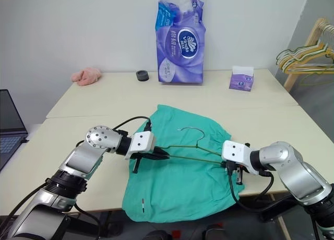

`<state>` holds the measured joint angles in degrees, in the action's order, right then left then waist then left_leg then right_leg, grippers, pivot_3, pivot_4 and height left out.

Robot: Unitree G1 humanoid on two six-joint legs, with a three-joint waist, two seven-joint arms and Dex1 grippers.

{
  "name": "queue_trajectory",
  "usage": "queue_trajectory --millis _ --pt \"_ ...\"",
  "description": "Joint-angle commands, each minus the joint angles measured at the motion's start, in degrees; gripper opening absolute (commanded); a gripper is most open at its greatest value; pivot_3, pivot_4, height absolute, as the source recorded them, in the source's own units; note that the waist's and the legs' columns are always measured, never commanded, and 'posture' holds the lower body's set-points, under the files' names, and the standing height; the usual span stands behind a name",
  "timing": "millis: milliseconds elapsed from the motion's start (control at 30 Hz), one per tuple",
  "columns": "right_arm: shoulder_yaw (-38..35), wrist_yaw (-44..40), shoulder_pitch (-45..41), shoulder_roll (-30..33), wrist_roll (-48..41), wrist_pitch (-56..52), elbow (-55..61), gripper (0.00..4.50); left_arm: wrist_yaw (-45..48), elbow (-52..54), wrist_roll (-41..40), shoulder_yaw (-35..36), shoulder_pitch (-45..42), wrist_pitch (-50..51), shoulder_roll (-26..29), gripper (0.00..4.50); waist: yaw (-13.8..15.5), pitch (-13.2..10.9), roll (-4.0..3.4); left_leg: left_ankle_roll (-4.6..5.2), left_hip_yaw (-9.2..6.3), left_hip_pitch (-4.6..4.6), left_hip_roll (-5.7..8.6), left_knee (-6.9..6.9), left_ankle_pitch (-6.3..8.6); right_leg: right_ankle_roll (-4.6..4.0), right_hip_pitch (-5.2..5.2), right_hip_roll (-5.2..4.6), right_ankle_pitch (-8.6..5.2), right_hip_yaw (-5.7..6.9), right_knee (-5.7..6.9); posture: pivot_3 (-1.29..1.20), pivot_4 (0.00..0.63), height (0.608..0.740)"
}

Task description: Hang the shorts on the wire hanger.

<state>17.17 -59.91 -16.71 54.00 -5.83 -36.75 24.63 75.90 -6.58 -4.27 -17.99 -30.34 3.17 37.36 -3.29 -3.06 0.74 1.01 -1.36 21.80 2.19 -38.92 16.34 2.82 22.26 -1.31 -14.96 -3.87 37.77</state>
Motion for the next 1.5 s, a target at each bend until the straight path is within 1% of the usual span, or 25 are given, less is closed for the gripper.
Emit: queue_trajectory --millis 33,133,233,467,567,700,833,933,967,1067,1133,1233,1300,1367,1433,1500 --pt "-0.8 -0.6 -0.6 0.4 -0.6 -0.9 1.3 0.03 -0.7 0.8 0.1 0.6 -0.7 -1.4 -0.1 0.0 0.0 0.0 0.0 0.0 0.0 0.0 0.0 0.0 0.0 0.0 0.0 0.0 0.0 0.0 0.0 -0.12 0.024 0.74" --pt "-1.4 -0.6 -0.4 0.5 -0.9 -1.4 2.1 0.03 -0.2 1.0 -2.8 1.5 -0.3 1.9 -1.1 0.0 0.0 0.0 0.0 0.0 0.0 0.0 0.0 0.0 0.0 0.0 0.0 0.0 0.0 -0.01 0.0 -0.12 0.025 0.74" --pt "-1.6 -0.3 -0.2 0.6 -0.8 -1.5 2.4 0.0 0.2 1.9 -5.8 2.6 -0.2 6.5 -1.9 0.76 0.0 0.0 0.01 0.0 -0.01 0.0 0.0 0.0 0.0 0.0 0.0 0.0 0.0 0.01 0.0 -0.13 0.026 0.74" --pt "-4.1 0.7 2.2 1.2 -1.7 -2.3 3.1 0.0 -2.1 -0.6 -7.6 4.7 -0.3 8.7 -2.7 2.81 0.0 0.0 0.01 0.0 -0.02 0.01 0.0 -0.01 0.0 0.0 0.0 0.0 0.0 0.01 0.0 -0.13 0.03 0.74" --pt "-6.5 1.2 4.1 1.8 -2.6 -3.4 3.4 0.0 -3.5 -3.8 -8.4 7.0 -1.5 9.0 -2.6 2.81 -0.1 0.0 0.0 0.0 -0.02 0.0 0.0 -0.01 0.0 0.0 0.0 0.0 0.0 0.01 0.01 -0.14 0.031 0.74" --pt "-11.5 2.5 8.0 1.7 -5.1 -6.3 3.7 0.0 -7.0 -10.2 -9.5 11.1 -4.9 9.2 -3.8 2.81 0.1 0.0 0.04 0.0 -0.07 0.01 0.0 -0.03 0.0 0.0 -0.01 -0.01 0.0 0.07 0.01 -0.14 0.031 0.74" --pt "-18.6 4.7 14.4 1.3 -7.7 -9.9 5.4 0.0 -9.8 -15.4 -11.2 15.0 -7.6 10.5 -5.0 2.81 0.1 0.0 0.05 0.0 -0.08 0.03 0.02 -0.03 0.0 0.01 -0.01 -0.03 0.0 0.09 -0.01 -0.14 0.032 0.74" --pt "-27.8 7.8 20.8 -1.3 -10.6 -15.6 7.1 0.0 -7.7 -13.4 -13.7 15.5 -6.3 14.3 -5.1 2.81 0.0 0.0 0.06 -0.01 -0.09 0.05 0.01 -0.01 0.0 0.01 0.0 -0.03 0.0 0.08 0.0 -0.16 0.036 0.74" --pt "-29.5 8.5 22.0 -1.8 -11.3 -16.6 7.5 0.0 -7.2 -12.6 -14.2 15.4 -5.9 15.0 -5.1 2.81 0.0 0.0 0.05 -0.01 -0.1 0.05 0.01 -0.01 0.01 0.01 -0.01 -0.03 0.0 0.08 0.02 -0.16 0.036 0.74" --pt "-38.2 11.1 28.9 -5.9 -13.2 -20.4 8.4 0.0 -3.2 -9.0 -13.8 11.7 -3.0 17.2 -3.7 2.81 -0.1 0.0 0.04 -0.01 -0.08 0.03 0.01 -0.01 0.01 0.01 -0.02 -0.04 0.0 0.05 0.05 -0.18 0.038 0.74" --pt "-41.4 12.3 32.0 -7.6 -14.1 -22.3 9.5 0.0 -1.9 -7.8 -13.8 10.9 -2.3 17.7 -3.6 2.81 -0.2 0.0 0.02 -0.02 -0.08 0.02 0.0 -0.01 0.01 0.01 -0.02 -0.03 0.0 0.05 0.06 -0.19 0.039 0.74" --pt "-44.4 13.4 36.7 -9.3 -15.4 -24.9 10.8 0.0 -0.6 -7.2 -13.5 10.1 -2.3 16.6 -3.8 2.81 -0.3 0.0 0.02 -0.02 -0.06 0.02 0.0 -0.01 0.01 0.02 -0.01 -0.03 0.0 0.03 0.07 -0.2 0.038 0.74" --pt "-44.9 14.1 39.5 -9.9 -15.6 -25.6 11.5 0.0 0.1 -7.7 -13.0 9.8 -2.7 14.4 -4.3 2.81 -0.4 0.0 -0.02 -0.02 -0.04 0.0 0.01 -0.01 0.01 0.03 -0.03 -0.03 -0.01 0.01 0.05 -0.22 0.038 0.74" --pt "-42.8 15.5 42.1 -9.0 -13.5 -23.8 11.5 0.0 -0.5 -8.9 -11.8 9.9 -3.6 9.4 -5.4 2.81 -0.6 0.0 -0.02 -0.02 -0.03 0.0 0.0 -0.01 0.01 0.04 -0.04 -0.02 -0.02 0.01 0.02 -0.22 0.038 0.74" --pt "-42.2 17.1 41.8 -10.1 -14.3 -25.1 11.4 0.0 -0.5 -9.6 -10.4 9.4 -4.3 4.5 -6.3 2.81 -1.1 0.0 -0.01 -0.02 -0.01 0.0 0.01 -0.01 0.01 0.04 -0.04 -0.02 -0.02 -0.01 0.01 -0.22 0.035 0.74" --pt "-41.8 17.6 41.3 -10.5 -15.2 -26.0 11.4 0.0 -0.5 -9.7 -10.0 9.3 -4.7 2.3 -6.9 2.81 -1.5 0.0 -0.01 -0.02 0.02 0.0 0.01 -0.01 0.01 0.04 -0.05 -0.02 -0.02 -0.04 0.0 -0.22 0.035 0.74"
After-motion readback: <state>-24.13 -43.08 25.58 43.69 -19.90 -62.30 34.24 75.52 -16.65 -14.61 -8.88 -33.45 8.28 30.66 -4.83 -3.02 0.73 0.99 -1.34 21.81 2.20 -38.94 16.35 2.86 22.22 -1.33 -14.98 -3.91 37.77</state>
